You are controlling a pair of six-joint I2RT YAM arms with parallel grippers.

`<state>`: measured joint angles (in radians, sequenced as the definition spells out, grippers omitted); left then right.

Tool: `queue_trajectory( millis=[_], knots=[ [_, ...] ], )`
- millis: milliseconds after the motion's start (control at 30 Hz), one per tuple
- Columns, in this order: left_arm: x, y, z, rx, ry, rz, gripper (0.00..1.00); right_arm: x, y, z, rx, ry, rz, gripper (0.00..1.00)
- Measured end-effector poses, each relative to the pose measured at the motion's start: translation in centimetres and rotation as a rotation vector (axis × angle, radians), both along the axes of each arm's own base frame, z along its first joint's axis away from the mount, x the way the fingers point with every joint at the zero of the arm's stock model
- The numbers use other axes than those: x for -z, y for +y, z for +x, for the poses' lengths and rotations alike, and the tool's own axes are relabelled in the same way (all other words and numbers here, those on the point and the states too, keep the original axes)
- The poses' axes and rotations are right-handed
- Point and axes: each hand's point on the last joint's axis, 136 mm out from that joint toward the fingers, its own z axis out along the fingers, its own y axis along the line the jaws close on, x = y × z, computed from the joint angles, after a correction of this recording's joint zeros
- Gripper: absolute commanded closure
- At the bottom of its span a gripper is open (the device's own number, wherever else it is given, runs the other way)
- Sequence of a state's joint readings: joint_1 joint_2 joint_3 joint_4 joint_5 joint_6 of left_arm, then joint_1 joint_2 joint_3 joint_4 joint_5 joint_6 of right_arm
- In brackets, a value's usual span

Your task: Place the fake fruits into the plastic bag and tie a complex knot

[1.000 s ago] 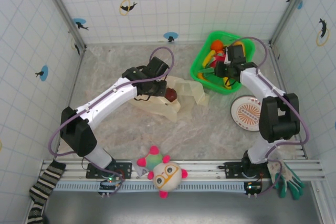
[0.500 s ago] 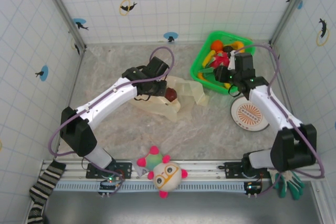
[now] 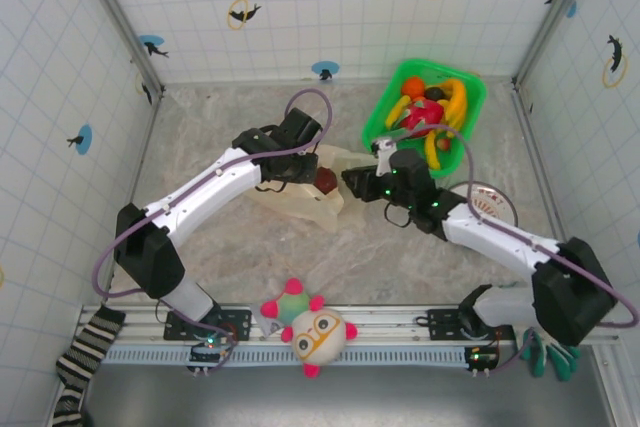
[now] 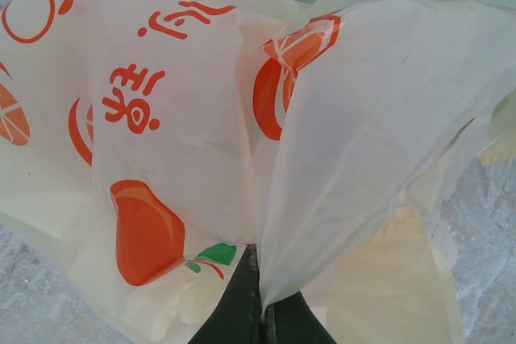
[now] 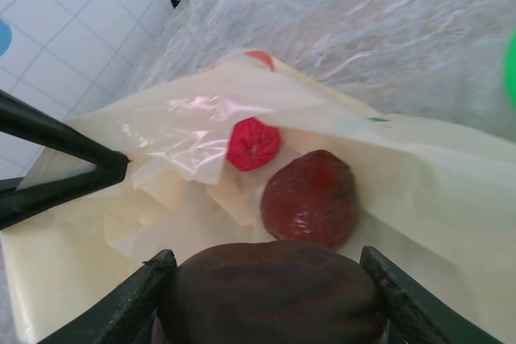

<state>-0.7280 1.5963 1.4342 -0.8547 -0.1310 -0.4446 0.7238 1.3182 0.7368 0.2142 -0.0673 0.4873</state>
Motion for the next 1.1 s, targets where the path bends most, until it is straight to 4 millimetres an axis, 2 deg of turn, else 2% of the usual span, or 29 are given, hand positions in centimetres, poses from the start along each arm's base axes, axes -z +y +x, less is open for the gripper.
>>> queue_trajectory(
  millis=[200,367,500,700,800,933,1100],
  knots=[
    [-0.4,0.2,-0.2,0.000,-0.007,-0.007,1.00,4.3,3.7,1.1,0.001,0.015,-0.054,0.54],
    [-0.5,0.4,-0.5,0.000,-0.009,-0.009,1.00,5.0,6.5,2.9,0.009,-0.020,-0.053,0.52],
    [-0.4,0.6,-0.7,-0.001,-0.007,-0.005,1.00,4.8,7.9,4.4,0.031,-0.055,-0.022,0.41],
    [0.0,1.0,-0.8,-0.013,-0.002,0.006,1.00,7.6,8.7,5.0,0.040,-0.020,-0.024,0.25],
    [0.1,1.0,-0.8,-0.017,0.000,0.006,1.00,7.4,8.8,5.1,0.041,-0.026,-0.010,0.19],
    [0.1,1.0,-0.8,-0.029,0.000,0.004,1.00,7.2,8.8,5.1,0.037,-0.030,-0.014,0.17],
    [0.1,1.1,-0.7,-0.032,-0.001,0.005,1.00,5.9,8.2,4.6,0.034,-0.050,-0.017,0.10]
  ],
)
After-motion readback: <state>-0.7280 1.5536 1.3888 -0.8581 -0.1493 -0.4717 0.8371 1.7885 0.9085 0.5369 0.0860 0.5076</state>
